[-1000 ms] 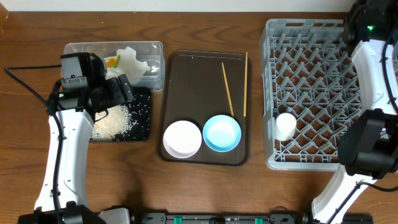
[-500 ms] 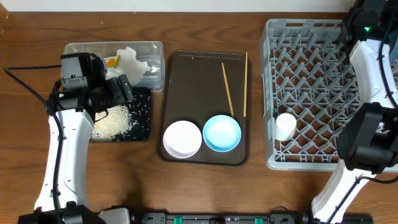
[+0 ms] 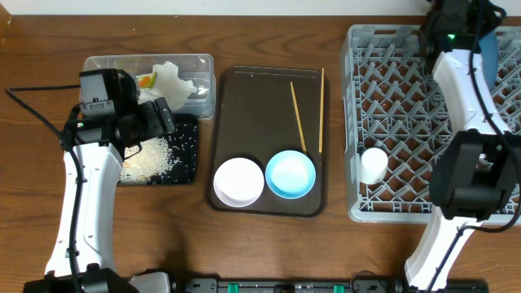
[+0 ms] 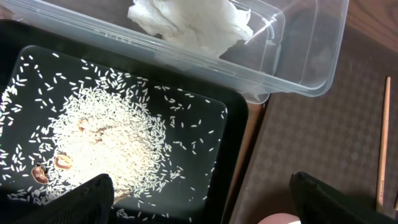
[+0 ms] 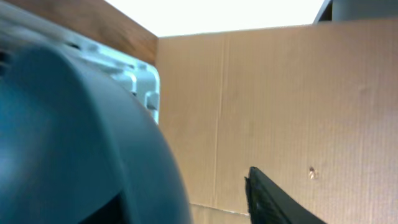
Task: Sort waste into correct bins and load items into the dishwasher rack
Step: 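Lift the blue plate right and stand it upright at the rack's back, then reach the right gripper to the light-blue bowl and grasp it, then carry the light-blue bowl into the rack and release it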
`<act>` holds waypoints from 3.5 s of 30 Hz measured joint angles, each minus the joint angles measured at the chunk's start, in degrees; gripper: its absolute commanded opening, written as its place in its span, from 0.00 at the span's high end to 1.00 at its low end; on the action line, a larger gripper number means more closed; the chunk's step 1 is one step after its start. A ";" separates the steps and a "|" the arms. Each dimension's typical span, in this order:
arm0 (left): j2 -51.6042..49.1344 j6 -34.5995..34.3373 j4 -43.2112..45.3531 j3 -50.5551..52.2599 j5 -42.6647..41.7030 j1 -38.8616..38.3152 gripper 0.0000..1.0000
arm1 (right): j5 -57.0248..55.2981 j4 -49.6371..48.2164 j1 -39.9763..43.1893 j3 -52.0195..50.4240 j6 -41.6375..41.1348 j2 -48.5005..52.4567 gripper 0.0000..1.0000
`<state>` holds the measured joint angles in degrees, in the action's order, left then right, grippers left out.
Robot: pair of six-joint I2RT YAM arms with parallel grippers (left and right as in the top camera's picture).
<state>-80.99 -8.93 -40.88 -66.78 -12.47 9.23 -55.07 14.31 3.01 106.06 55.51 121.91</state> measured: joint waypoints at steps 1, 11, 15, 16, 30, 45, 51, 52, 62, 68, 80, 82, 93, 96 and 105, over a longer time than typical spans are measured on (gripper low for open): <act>0.00 0.00 0.00 0.00 0.02 0.00 0.07 | -0.02 0.02 -0.37 0.00 0.07 0.00 0.43; 0.00 0.00 0.00 0.00 0.00 0.00 0.07 | 0.63 -0.04 -2.14 0.00 -2.34 0.00 0.08; 0.00 0.00 0.00 0.00 0.00 0.00 0.07 | 2.64 0.09 -3.72 0.00 -5.31 0.00 0.01; 0.00 0.00 0.00 0.00 0.00 0.00 0.07 | 3.28 0.13 -4.33 0.00 -5.86 0.00 0.01; 0.00 0.00 0.00 0.00 -0.02 0.00 0.07 | 31.08 23.04 -17.84 -0.07 -29.88 -2.19 0.01; 0.00 0.00 0.02 0.00 0.02 0.04 0.07 | 75.14 48.94 -24.26 -4.20 -48.26 -8.70 0.55; 0.00 0.00 0.00 0.00 0.02 0.04 0.07 | 76.46 47.47 -24.85 -14.29 -49.29 -8.61 0.62; 0.00 0.00 0.00 0.00 0.02 0.04 0.07 | 76.46 46.90 -24.83 -15.72 -49.29 -8.61 0.63; 0.00 0.00 0.00 0.00 0.02 0.04 0.07 | 76.48 42.91 -25.79 -25.55 -49.40 -8.61 0.74; 0.00 0.00 0.00 0.00 0.00 0.04 0.07 | 76.56 41.75 -27.47 -27.61 -49.68 -8.61 0.97; 0.00 0.00 0.00 0.00 0.00 0.04 0.07 | 74.29 42.84 -27.21 -25.53 -50.97 -8.61 0.99; 0.00 0.00 0.00 0.00 0.00 0.04 0.07 | 72.28 44.28 -26.75 -23.17 -51.60 -8.98 0.99; 0.00 0.00 0.02 0.00 0.00 0.04 0.07 | 33.00 44.09 -21.66 -9.92 -69.68 -28.28 0.99; 0.00 0.00 0.00 0.00 0.00 0.04 0.07 | 20.09 42.21 -20.70 -9.60 -73.53 -31.10 0.99; 0.00 0.00 0.00 0.00 0.00 0.04 0.07 | -5.86 29.73 -20.41 -9.60 -68.81 -25.07 0.99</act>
<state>-80.99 -8.93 -40.88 -66.78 -12.47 9.28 -60.93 44.03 -17.41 96.47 -13.30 96.84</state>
